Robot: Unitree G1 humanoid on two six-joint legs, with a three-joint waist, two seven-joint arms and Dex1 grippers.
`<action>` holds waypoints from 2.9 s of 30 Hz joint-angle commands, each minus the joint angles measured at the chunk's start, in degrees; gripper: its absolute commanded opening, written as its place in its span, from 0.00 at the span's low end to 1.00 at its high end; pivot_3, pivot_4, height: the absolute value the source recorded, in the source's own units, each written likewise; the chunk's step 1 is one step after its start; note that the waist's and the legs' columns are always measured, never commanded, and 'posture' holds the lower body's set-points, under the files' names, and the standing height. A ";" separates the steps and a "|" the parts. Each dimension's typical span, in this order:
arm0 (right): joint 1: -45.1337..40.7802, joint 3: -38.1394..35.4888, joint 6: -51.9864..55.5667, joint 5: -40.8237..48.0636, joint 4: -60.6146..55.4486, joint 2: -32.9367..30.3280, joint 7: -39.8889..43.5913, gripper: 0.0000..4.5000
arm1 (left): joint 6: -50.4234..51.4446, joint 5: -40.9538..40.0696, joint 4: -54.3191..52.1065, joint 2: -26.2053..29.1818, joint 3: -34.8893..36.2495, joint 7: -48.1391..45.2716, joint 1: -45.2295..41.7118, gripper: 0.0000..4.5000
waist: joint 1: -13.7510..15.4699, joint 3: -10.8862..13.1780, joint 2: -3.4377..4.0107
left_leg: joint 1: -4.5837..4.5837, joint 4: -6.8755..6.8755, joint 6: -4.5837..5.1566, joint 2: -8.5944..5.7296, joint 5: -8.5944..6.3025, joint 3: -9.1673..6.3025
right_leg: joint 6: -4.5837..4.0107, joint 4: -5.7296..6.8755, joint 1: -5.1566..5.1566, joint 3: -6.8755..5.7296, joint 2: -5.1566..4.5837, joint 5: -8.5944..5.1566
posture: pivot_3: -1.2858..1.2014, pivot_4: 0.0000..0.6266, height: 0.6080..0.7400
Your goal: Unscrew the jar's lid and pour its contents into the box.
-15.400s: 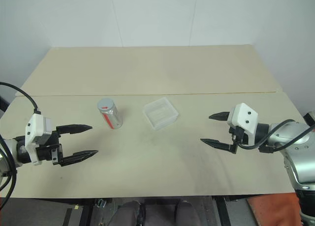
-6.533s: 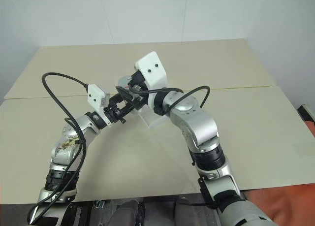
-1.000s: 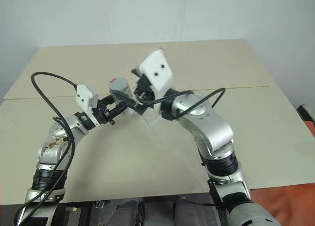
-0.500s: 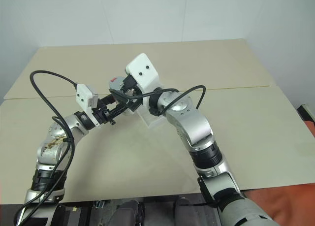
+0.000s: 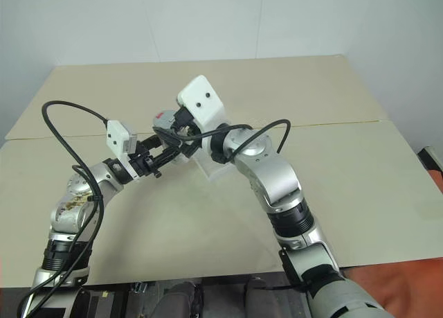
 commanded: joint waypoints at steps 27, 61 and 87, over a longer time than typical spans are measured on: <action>2.15 -3.55 -0.42 5.43 -7.34 -4.04 4.57 0.99 | 0.05 -1.27 -1.72 1.46 0.94 -1.46 -0.28 0.43 | 0.02 0.00 0.00 | -0.01 0.00 0.04 0.00 -0.02 0.00 | 0.00 -0.02 0.00 0.00 0.00 0.00 | 0.52 0.24 1.00; 0.65 -3.72 -1.77 4.09 -2.94 -2.48 4.95 0.99 | 0.97 -1.50 -3.59 0.96 0.70 -1.72 0.85 0.43 | 0.05 0.00 0.00 | 0.00 0.00 0.02 0.00 -0.01 0.00 | 0.00 -0.01 0.00 0.00 0.00 0.00 | 0.52 0.24 1.00; 2.46 -4.53 -1.14 4.97 -4.77 -5.37 5.45 0.99 | 1.46 -1.83 -3.85 1.13 0.97 -1.74 0.82 0.43 | 0.08 0.00 0.00 | 0.00 0.00 0.04 0.01 -0.02 0.00 | 0.00 -0.02 0.00 0.01 0.00 0.00 | 0.52 0.24 1.00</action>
